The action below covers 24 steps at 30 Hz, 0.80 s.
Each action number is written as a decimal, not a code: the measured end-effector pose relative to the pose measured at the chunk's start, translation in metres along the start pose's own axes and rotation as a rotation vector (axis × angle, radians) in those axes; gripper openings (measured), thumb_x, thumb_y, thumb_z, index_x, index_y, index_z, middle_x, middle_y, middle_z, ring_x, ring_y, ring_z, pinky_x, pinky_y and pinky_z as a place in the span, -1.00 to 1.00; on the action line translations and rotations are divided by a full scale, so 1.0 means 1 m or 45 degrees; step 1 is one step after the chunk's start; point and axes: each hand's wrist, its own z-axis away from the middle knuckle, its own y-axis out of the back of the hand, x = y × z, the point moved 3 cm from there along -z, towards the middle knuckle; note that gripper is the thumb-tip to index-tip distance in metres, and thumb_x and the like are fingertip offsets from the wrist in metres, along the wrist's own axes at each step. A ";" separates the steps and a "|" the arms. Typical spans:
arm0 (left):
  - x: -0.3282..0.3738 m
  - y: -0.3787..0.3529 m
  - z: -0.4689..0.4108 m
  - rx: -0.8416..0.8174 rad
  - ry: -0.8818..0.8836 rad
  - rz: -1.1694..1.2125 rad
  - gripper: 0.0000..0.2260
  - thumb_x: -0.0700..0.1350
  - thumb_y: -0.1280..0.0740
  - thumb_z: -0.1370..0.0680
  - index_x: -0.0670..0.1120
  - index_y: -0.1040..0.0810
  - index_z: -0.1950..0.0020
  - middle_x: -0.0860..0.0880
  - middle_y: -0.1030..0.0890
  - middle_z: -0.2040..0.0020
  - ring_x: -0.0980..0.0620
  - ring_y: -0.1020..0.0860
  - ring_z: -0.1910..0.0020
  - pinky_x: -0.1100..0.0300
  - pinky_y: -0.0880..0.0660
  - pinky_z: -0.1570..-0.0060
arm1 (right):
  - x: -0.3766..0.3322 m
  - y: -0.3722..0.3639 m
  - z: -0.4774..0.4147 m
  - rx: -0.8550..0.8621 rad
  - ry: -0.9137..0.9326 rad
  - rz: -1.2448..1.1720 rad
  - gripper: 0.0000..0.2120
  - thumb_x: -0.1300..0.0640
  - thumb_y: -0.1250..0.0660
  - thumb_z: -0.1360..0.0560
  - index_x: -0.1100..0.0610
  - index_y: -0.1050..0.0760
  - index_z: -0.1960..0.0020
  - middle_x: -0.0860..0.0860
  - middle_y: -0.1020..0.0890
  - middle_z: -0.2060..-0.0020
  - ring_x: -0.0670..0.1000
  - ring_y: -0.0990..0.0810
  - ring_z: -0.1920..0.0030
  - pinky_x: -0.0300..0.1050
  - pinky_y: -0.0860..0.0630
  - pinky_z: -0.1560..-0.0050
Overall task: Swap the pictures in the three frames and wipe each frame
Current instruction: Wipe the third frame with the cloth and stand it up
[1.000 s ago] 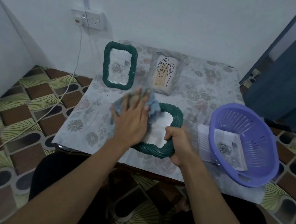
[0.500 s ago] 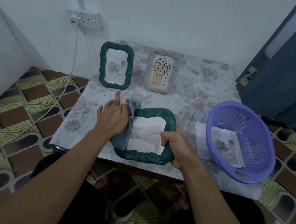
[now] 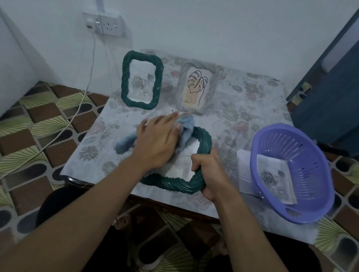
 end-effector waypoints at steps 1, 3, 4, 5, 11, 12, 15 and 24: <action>-0.009 0.001 -0.006 0.008 0.117 0.019 -0.46 0.18 0.20 -0.63 0.12 -0.27 -0.53 0.03 -0.25 -0.56 -0.08 -0.25 -0.50 -0.19 -0.01 -0.49 | 0.001 0.003 0.001 0.015 -0.036 0.022 -0.68 0.54 -0.11 -0.34 0.12 -0.21 0.22 -0.05 -0.28 0.42 -0.08 -0.21 0.43 -0.19 -0.18 0.44; -0.029 -0.001 -0.014 -0.019 0.327 0.028 -0.54 0.14 0.16 -0.67 0.18 -0.22 -0.55 -0.02 -0.12 -0.61 -0.18 -0.23 -0.51 -0.23 -0.08 -0.46 | 0.003 0.006 0.004 0.012 -0.085 0.041 -0.70 0.52 -0.12 -0.37 0.13 -0.26 0.12 -0.02 -0.28 0.37 -0.06 -0.23 0.41 -0.19 -0.20 0.44; -0.036 -0.003 -0.016 -0.052 0.400 0.062 -0.56 0.11 0.14 -0.68 0.20 -0.19 -0.56 -0.05 -0.05 -0.62 -0.23 -0.22 -0.50 -0.24 -0.12 -0.46 | 0.003 0.007 0.005 0.014 -0.095 0.049 -0.70 0.52 -0.12 -0.38 0.13 -0.27 0.10 -0.01 -0.28 0.37 -0.07 -0.23 0.42 -0.20 -0.21 0.45; -0.038 -0.005 -0.016 -0.079 0.440 0.126 -0.57 0.10 0.13 -0.69 0.21 -0.17 -0.56 -0.08 -0.02 -0.62 -0.27 -0.22 -0.50 -0.24 -0.15 -0.46 | 0.003 0.008 0.005 0.015 -0.098 0.038 -0.70 0.51 -0.13 -0.38 0.13 -0.28 0.10 -0.02 -0.28 0.37 -0.07 -0.23 0.42 -0.20 -0.20 0.46; 0.012 -0.011 -0.001 0.033 0.127 0.332 -0.53 0.11 0.14 -0.67 0.12 -0.32 -0.50 -0.02 -0.40 -0.48 -0.05 -0.32 -0.47 -0.15 -0.07 -0.52 | 0.001 0.007 -0.002 -0.002 -0.029 -0.007 -0.69 0.44 -0.18 -0.21 0.09 -0.19 0.24 -0.08 -0.27 0.49 -0.09 -0.22 0.51 -0.21 -0.17 0.51; 0.019 -0.014 0.003 0.019 0.065 0.343 -0.53 0.11 0.15 -0.66 0.15 -0.31 -0.51 0.02 -0.39 -0.48 -0.01 -0.28 -0.49 -0.14 0.00 -0.52 | 0.000 0.008 -0.003 -0.005 -0.014 0.011 -0.69 0.47 -0.16 -0.23 0.09 -0.19 0.27 -0.07 -0.27 0.50 -0.08 -0.22 0.51 -0.22 -0.17 0.53; 0.036 -0.023 0.012 -0.025 -0.146 0.356 -0.57 0.10 0.13 -0.67 0.23 -0.17 -0.54 0.15 -0.21 -0.56 0.09 -0.09 -0.56 -0.06 0.15 -0.53 | -0.003 0.006 -0.003 -0.068 0.024 0.021 -0.80 0.48 -0.14 -0.25 0.21 -0.34 0.32 0.05 -0.37 0.50 0.01 -0.35 0.50 -0.22 -0.28 0.54; 0.013 -0.022 0.008 -0.078 -0.366 0.010 -0.52 0.17 0.20 -0.66 0.18 -0.19 -0.55 0.12 -0.37 -0.48 0.07 -0.30 -0.44 -0.04 -0.17 -0.39 | 0.014 0.013 -0.009 -0.009 -0.047 -0.041 -0.69 0.57 -0.04 -0.31 0.18 -0.32 0.29 0.01 -0.34 0.48 -0.04 -0.32 0.48 -0.22 -0.25 0.52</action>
